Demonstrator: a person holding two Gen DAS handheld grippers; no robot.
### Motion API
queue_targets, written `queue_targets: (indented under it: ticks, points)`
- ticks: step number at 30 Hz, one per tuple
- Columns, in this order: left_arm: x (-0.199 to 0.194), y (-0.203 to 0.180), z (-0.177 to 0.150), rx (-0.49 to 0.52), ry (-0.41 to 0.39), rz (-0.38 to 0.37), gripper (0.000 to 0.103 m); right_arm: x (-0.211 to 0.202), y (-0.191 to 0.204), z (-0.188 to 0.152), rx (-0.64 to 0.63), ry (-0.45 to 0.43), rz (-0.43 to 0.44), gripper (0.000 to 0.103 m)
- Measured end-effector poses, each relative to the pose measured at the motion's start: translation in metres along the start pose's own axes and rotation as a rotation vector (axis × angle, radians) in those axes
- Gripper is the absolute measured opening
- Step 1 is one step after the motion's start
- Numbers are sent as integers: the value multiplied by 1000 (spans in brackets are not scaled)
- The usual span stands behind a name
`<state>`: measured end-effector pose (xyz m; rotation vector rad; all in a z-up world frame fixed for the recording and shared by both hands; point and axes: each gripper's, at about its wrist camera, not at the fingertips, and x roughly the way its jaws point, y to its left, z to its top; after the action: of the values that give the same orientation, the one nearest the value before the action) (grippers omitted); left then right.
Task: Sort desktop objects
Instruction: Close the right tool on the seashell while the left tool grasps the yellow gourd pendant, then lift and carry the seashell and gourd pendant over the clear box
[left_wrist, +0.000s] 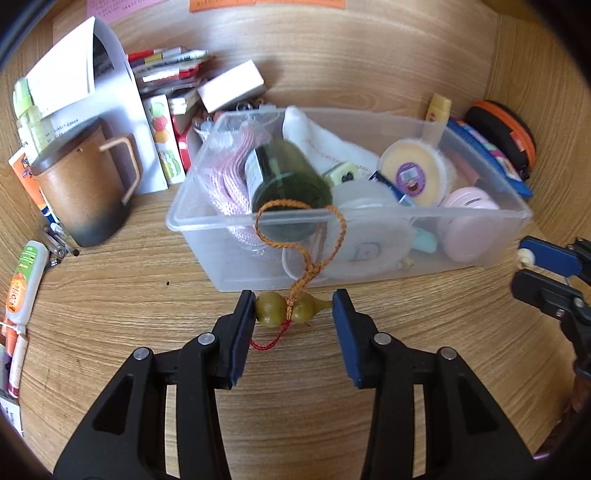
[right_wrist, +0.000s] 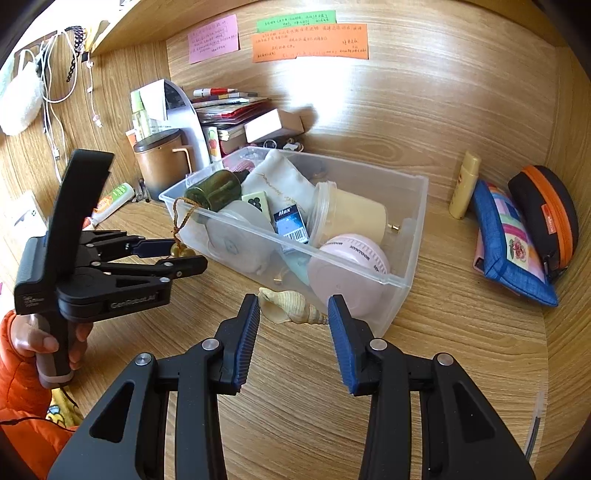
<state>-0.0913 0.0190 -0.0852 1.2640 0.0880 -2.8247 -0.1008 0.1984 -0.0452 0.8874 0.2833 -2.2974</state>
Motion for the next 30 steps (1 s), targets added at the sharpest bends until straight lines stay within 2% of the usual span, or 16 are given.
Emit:
queue_targets:
  ticks: [11, 30]
  points:
    - [-50, -3, 9, 11, -115, -81, 42, -13, 4, 12, 0, -41, -40, 35]
    - [-57, -6, 47, 53, -186, -126, 42, 2, 4, 39, -20, -51, -45, 35]
